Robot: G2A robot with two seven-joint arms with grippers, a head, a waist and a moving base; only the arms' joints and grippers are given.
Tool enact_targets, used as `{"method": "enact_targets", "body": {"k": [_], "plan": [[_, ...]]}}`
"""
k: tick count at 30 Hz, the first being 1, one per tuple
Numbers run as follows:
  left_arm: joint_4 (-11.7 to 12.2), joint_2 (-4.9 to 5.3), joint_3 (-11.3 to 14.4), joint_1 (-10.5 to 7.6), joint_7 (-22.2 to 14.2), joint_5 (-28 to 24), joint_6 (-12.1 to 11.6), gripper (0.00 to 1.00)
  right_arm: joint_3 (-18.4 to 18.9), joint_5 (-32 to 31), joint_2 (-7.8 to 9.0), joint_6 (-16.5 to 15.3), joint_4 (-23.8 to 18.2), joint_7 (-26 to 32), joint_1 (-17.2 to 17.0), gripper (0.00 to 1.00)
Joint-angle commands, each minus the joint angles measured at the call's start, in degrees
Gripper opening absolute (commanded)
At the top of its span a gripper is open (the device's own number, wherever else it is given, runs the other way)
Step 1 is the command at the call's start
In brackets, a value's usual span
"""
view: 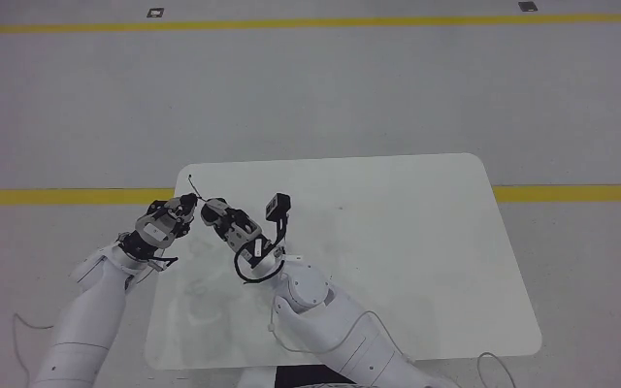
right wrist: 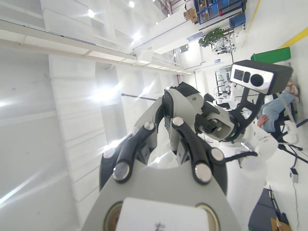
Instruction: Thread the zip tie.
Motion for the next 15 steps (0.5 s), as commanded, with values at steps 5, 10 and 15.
{"method": "enact_targets", "body": {"k": [5, 10, 15], "plan": [[0.0, 0.0, 0.0, 0.0, 0.0, 0.0, 0.0, 0.0, -0.3, 1.7, -0.25, 0.0, 2.6, -0.1, 0.7, 0.0], [0.0, 0.0, 0.0, 0.0, 0.0, 0.0, 0.0, 0.0, -0.7, 2.3, -0.51, 0.0, 4.8, -0.7, 1.5, 0.0], [0.0, 0.0, 0.0, 0.0, 0.0, 0.0, 0.0, 0.0, -0.9, 2.7, -0.78, 0.0, 6.8, -1.8, 2.3, 0.0]]}}
